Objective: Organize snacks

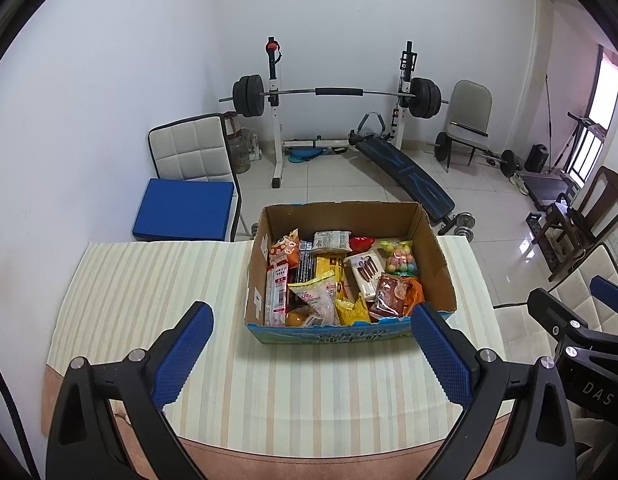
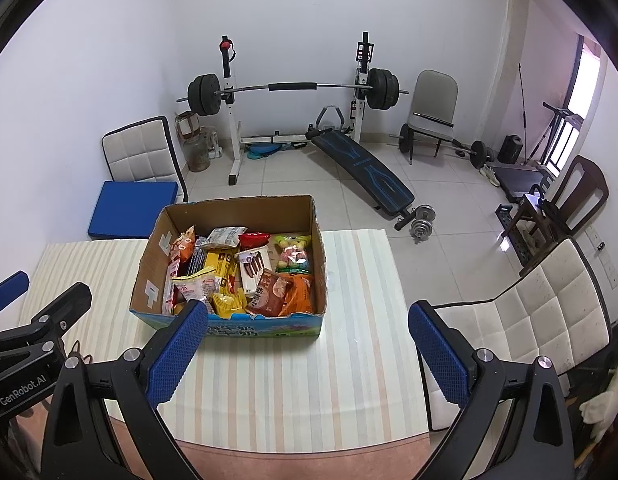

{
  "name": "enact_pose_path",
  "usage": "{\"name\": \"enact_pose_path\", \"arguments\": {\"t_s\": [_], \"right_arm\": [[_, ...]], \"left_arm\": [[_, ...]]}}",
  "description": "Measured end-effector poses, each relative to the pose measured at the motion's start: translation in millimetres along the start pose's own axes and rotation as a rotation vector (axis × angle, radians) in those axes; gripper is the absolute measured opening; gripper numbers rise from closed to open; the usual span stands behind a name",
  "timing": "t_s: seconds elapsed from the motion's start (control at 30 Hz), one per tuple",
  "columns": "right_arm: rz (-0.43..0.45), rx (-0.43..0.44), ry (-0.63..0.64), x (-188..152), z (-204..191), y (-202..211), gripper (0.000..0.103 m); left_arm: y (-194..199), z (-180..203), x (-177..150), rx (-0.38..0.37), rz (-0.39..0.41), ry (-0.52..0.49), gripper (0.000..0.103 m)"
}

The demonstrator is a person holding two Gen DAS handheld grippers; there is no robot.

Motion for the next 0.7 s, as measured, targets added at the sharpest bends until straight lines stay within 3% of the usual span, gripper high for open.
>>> {"name": "enact_pose_path", "arguments": {"t_s": [0.7], "right_arm": [[-0.005, 0.0, -0.001, -0.7, -2.9, -1.3, 0.102]], "left_arm": [[-0.6, -0.1, -2.4, 0.001, -0.005, 0.002, 0.101]]}}
Point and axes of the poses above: each gripper's, at about its wrist camera, not at the fingertips, and y roughly against the way its jaws point, z to its right, x to its top, the point moved 6 cm from there along -y, roughly the way its jaws point, and after that the axes turned 1 degree about x, right-handed, at the moved point
